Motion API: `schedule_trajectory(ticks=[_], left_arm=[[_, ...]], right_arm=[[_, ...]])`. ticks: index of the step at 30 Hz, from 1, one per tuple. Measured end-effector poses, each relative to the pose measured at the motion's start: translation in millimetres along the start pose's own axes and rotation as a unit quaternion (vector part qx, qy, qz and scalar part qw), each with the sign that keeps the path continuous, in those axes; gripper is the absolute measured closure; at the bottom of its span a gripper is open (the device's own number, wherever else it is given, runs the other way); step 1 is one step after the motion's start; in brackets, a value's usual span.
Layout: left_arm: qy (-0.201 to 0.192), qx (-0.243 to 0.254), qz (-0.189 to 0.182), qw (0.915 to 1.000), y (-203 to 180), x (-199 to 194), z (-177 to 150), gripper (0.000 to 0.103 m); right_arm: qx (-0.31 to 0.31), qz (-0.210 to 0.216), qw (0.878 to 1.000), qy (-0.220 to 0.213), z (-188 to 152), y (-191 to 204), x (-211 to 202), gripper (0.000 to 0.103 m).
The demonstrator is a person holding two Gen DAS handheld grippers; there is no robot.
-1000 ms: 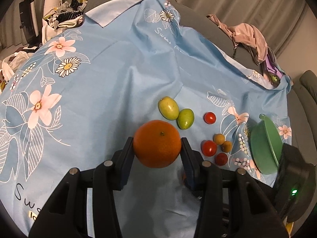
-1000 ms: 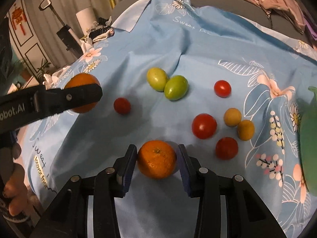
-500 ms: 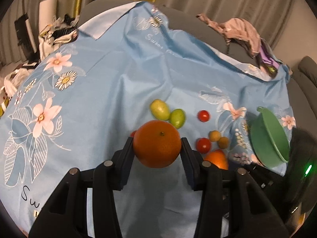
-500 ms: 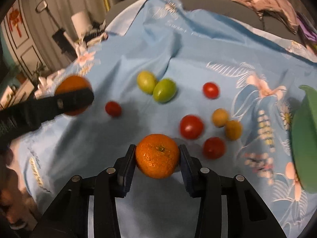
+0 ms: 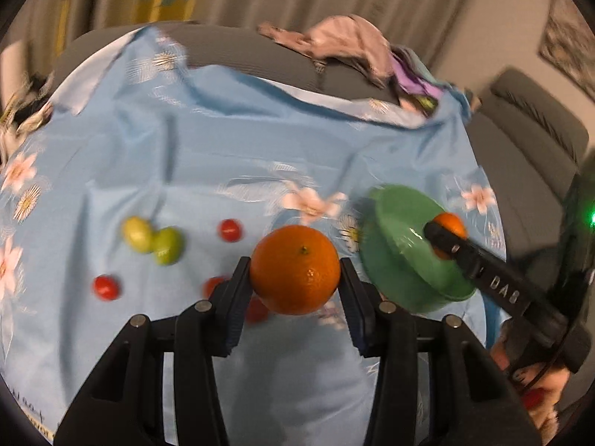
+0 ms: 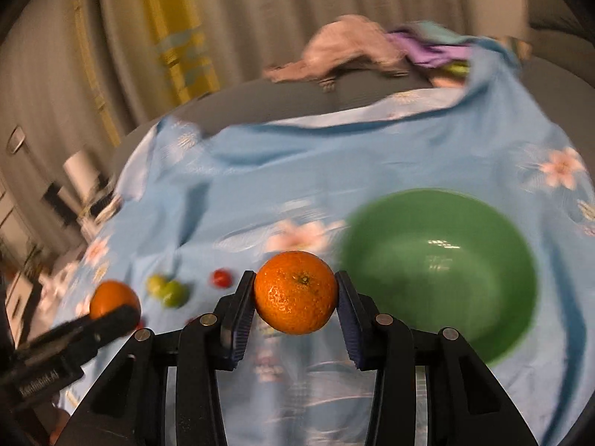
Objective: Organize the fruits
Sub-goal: 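Carry the mandarin over the green bowl with the right tool while the left tool carries the orange, then open the right tool over the bowl while the left tool releases the orange into it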
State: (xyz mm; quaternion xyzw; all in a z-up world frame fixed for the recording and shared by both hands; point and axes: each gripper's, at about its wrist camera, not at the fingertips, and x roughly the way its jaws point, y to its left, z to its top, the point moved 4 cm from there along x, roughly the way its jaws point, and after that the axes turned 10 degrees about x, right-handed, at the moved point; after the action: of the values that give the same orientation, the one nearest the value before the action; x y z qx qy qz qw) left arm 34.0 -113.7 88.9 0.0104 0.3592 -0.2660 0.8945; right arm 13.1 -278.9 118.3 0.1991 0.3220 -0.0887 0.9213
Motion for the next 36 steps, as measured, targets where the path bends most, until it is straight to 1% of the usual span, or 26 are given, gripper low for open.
schedule_trajectory(ticks=[1, 2, 3, 6, 7, 9, 11, 14, 17, 19, 23, 26, 28, 31, 33, 36], left_arm=[[0.003, 0.01, -0.004, 0.9999, -13.0, 8.4, 3.9, 0.057], [0.004, 0.017, -0.011, 0.9998, -21.5, 14.0, 6.2, 0.057], [0.006, 0.025, -0.023, 0.9994, -34.8, 22.8, 10.3, 0.057], [0.012, 0.037, -0.045, 0.9982, -58.1, 41.2, 20.1, 0.057], [0.014, 0.041, -0.048, 0.9979, -64.5, 45.9, 22.8, 0.057], [0.019, 0.056, -0.055, 0.9967, -80.7, 58.8, 30.3, 0.057], [0.027, 0.068, -0.055, 0.9958, -91.7, 69.3, 34.4, 0.057], [0.032, 0.083, -0.058, 0.9944, -102.2, 80.1, 38.3, 0.057], [0.051, 0.092, -0.081, 0.9911, -115.0, 91.8, 35.8, 0.057], [0.061, 0.101, -0.076, 0.9902, -120.2, 100.0, 34.4, 0.057], [0.073, 0.102, -0.079, 0.9889, -125.4, 111.5, 32.6, 0.057], [0.083, 0.1, -0.08, 0.9883, -128.0, 117.4, 31.9, 0.057], [0.086, 0.098, -0.077, 0.9884, -127.3, 119.4, 31.7, 0.057], [0.072, 0.093, -0.077, 0.9901, -122.6, 112.0, 33.5, 0.052], [0.064, 0.097, -0.069, 0.9908, -120.2, 106.2, 35.1, 0.044], [0.053, 0.095, -0.064, 0.992, -111.8, 92.9, 35.6, 0.041]], right_arm=[[0.001, -0.023, 1.0, -0.012, 4.6, -10.6, -2.2, 0.06], [0.006, -0.035, 0.999, -0.029, 9.6, -21.0, -3.8, 0.06], [0.016, -0.038, 0.999, -0.035, 13.1, -29.4, -2.8, 0.06], [0.071, -0.022, 0.997, -0.014, 18.4, -57.6, 7.0, 0.06], [0.085, -0.026, 0.996, -0.01, 19.8, -63.7, 10.9, 0.059], [0.088, -0.042, 0.995, -0.009, 22.9, -72.7, 12.9, 0.059], [0.089, -0.05, 0.995, -0.013, 23.2, -79.9, 11.2, 0.059], [0.12, -0.037, 0.992, -0.002, 23.3, -92.1, 15.0, 0.059], [0.145, -0.041, 0.988, 0.012, 19.7, -106.0, 16.9, 0.059], [0.149, -0.055, 0.987, 0.01, 20.5, -112.9, 17.2, 0.06], [0.163, -0.038, 0.986, 0.018, 20.6, -119.0, 20.7, 0.059], [0.159, -0.045, 0.986, 0.021, 20.3, -118.1, 24.6, 0.059], [0.159, -0.042, 0.986, 0.025, 20.3, -117.7, 27.3, 0.059], [0.159, -0.037, 0.986, 0.036, 20.2, -115.8, 31.7, 0.059], [0.157, -0.036, 0.987, 0.03, 21.3, -114.5, 31.4, 0.059], [0.151, -0.044, 0.987, 0.016, 23.5, -111.5, 29.0, 0.058]])
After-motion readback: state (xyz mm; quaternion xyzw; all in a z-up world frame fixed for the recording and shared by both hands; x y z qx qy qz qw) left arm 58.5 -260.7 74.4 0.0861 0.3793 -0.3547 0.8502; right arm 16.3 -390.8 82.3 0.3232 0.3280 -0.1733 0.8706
